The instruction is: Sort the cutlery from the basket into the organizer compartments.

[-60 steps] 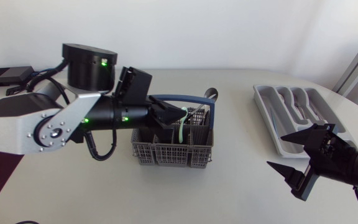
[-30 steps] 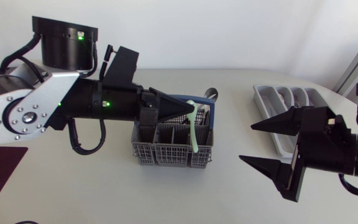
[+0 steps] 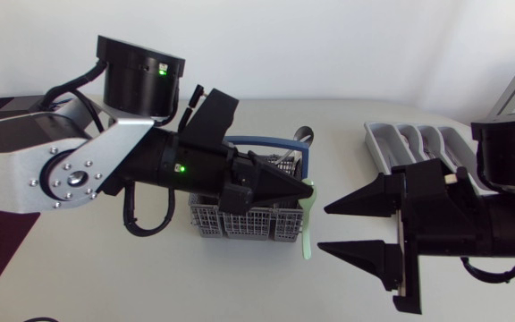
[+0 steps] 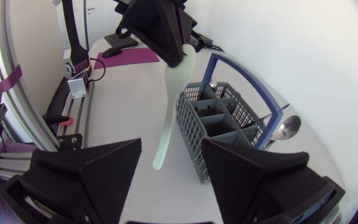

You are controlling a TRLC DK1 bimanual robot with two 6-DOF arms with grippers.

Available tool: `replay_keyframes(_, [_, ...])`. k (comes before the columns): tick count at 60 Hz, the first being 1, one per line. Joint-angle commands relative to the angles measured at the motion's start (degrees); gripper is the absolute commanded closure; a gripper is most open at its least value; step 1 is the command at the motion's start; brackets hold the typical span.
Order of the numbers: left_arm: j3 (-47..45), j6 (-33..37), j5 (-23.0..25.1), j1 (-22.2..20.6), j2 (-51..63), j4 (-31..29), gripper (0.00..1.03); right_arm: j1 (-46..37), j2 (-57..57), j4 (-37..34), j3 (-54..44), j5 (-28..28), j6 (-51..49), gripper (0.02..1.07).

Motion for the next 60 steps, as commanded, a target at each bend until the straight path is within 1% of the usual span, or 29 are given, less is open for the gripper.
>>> replay_keyframes(1, [2.5,0.9,1.2,-0.6,1.1,-0.1,0.99,1.5,0.9,0.5,1.2,-0.7,2.1,0.53])
replay_keyframes(5, [2.5,0.9,1.5,-0.9,1.2,-0.1,0.99,2.3,1.3,1.0,1.1,-0.9,2.8,0.57])
replay_keyframes(8, [2.6,1.0,1.5,-1.2,1.2,-0.1,0.99,2.9,1.7,1.1,1.2,-0.9,3.0,0.57])
replay_keyframes(11, [2.6,1.0,1.5,-1.3,1.3,-0.1,0.99,3.3,1.9,1.3,1.2,-1.3,3.3,0.62])
replay_keyframes(14, [2.6,1.0,1.6,-1.3,1.3,-0.1,0.99,3.7,2.2,1.4,1.3,-1.8,3.6,0.63])
replay_keyframes(22, [2.9,1.1,3.1,-1.3,1.3,-0.6,0.99,4.4,2.5,2.5,0.8,-2.1,4.2,0.76])
replay_keyframes(31, [2.9,1.7,3.4,-1.4,1.2,-1.3,0.99,5.3,2.5,2.9,1.1,-2.2,4.7,0.86])
replay_keyframes(39, [2.9,1.8,3.6,-1.4,1.1,-1.6,0.99,5.5,2.6,3.1,1.0,-2.3,4.8,0.99])
replay_keyframes(45, [2.8,1.8,3.7,-1.4,0.9,-1.7,0.99,5.7,2.6,3.2,0.6,-2.3,4.8,1.01])
replay_keyframes(53, [2.6,1.8,3.6,-1.3,0.5,-1.5,0.98,5.8,2.5,3.5,0.2,-2.3,5.4,1.01])
replay_keyframes(54, [2.7,1.8,3.6,-1.3,0.4,-1.5,0.96,5.8,2.5,3.5,0.1,-2.3,5.5,1.01])
replay_keyframes(56, [2.7,1.8,3.6,-1.1,0.4,-1.4,0.89,5.9,2.5,3.5,0.0,-2.3,5.6,1.01])
replay_keyframes(60, [2.9,1.7,3.6,-1.0,0.2,-1.1,0.68,6.0,2.5,3.4,-0.3,-2.3,5.6,1.01])
